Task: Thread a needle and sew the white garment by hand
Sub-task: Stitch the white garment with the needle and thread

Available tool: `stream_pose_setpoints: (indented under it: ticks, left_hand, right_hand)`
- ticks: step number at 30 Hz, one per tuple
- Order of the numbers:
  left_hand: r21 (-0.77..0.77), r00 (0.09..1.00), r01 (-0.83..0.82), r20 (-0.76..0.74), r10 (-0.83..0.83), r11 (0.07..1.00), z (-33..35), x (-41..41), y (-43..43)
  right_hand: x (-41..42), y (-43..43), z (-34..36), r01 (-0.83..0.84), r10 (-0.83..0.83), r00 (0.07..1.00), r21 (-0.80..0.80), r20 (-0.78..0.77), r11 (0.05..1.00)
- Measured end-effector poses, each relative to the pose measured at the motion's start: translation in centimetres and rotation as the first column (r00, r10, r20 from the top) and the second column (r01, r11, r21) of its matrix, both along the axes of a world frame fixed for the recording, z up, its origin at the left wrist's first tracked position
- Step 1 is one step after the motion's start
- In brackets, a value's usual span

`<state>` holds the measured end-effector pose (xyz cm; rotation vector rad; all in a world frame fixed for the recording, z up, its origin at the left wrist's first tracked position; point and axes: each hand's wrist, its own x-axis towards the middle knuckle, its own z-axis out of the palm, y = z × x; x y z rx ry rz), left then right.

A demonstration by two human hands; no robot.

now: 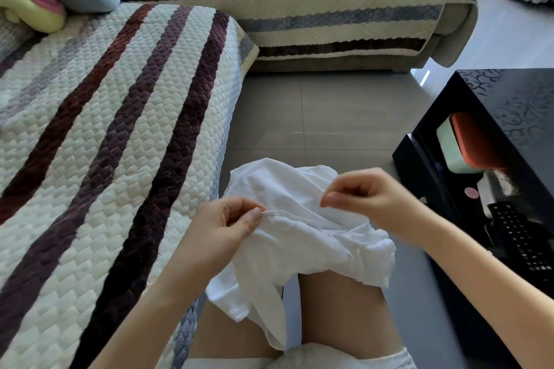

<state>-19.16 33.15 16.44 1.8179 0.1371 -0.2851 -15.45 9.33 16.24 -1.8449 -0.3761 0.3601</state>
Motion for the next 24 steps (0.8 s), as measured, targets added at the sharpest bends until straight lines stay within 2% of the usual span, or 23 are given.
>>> stream_pose_setpoints:
  ticks: [3, 6, 9, 11, 12, 13, 14, 16, 17, 18, 19, 20, 21, 22, 24]
  left_hand:
    - [0.052, 1.000, -0.017, -0.008, 0.018, 0.998, -0.7, 0.4, -0.1]
    - [0.152, 0.999, -0.031, -0.004, 0.032, 0.988, -1.6, 1.0, -0.1]
    - [0.161, 0.997, -0.072, -0.015, 0.076, 0.984, -2.1, 1.4, 0.1]
    - [0.160, 0.997, -0.073, -0.020, 0.077, 0.984, -2.2, 1.6, -0.1]
    - [0.169, 0.997, -0.075, -0.022, 0.079, 0.983, -2.2, 1.7, -0.2]
    - [0.161, 0.996, -0.079, -0.030, 0.085, 0.984, -2.2, 1.7, -0.2]
    - [0.120, 0.994, -0.083, -0.054, 0.090, 0.989, -2.1, 1.7, -0.2]
    - [-0.023, 0.990, -0.074, -0.121, 0.070, 0.997, -1.7, 1.6, -0.3]
    - [-0.089, 0.988, -0.061, -0.144, 0.048, 0.994, -1.5, 1.5, -0.3]
    - [-0.144, 0.988, -0.047, -0.155, 0.024, 0.988, -1.2, 1.5, -0.3]
    - [-0.191, 0.988, -0.033, -0.157, 0.002, 0.981, -1.0, 1.4, -0.3]
    - [-0.229, 0.988, -0.017, -0.155, -0.019, 0.973, -0.7, 1.4, -0.3]
    - [-0.256, 0.988, 0.000, -0.148, -0.039, 0.967, -0.5, 1.4, -0.3]
    - [-0.274, 0.989, 0.018, -0.138, -0.058, 0.962, -0.4, 1.4, -0.3]
    - [-0.295, 0.988, 0.066, -0.113, -0.104, 0.953, 0.0, 1.2, -0.4]
  right_hand:
    - [0.2, -1.8, 3.1, 0.044, -0.062, 0.997, 0.362, 0.040, 0.931]
    - [0.9, -3.7, 6.2, -0.067, 0.004, 0.995, 0.656, 0.097, 0.752]
    - [2.2, -4.9, 8.0, -0.134, 0.037, 0.989, 0.787, 0.140, 0.602]
    - [2.6, -5.2, 7.9, -0.094, 0.038, 0.996, 0.863, 0.086, 0.497]
    - [2.6, -5.1, 7.6, -0.067, 0.019, 0.998, 0.869, 0.065, 0.491]
    - [2.4, -4.8, 7.1, -0.037, -0.034, 0.997, 0.835, 0.066, 0.548]
    - [2.1, -4.4, 6.5, 0.007, -0.109, 0.990, 0.760, 0.084, 0.650]
    - [1.2, -3.5, 5.8, 0.093, -0.203, 0.966, 0.519, 0.159, 0.850]
    - [0.5, -2.8, 5.6, 0.046, -0.134, 0.969, 0.384, 0.206, 0.922]
    - [-0.2, -2.1, 5.3, -0.101, 0.044, 0.968, 0.223, 0.247, 0.970]
    - [-1.0, -1.3, 5.1, -0.272, 0.254, 0.937, 0.042, 0.240, 0.961]
    - [-1.8, -0.8, 4.9, -0.404, 0.424, 0.885, -0.132, 0.195, 0.905]
    - [-2.4, -0.4, 4.8, -0.463, 0.502, 0.853, -0.236, 0.142, 0.854]
    - [-2.7, -0.2, 4.5, -0.447, 0.504, 0.851, -0.300, 0.148, 0.843]
    - [-2.9, 0.2, 4.2, -0.264, 0.385, 0.884, -0.397, 0.264, 0.879]
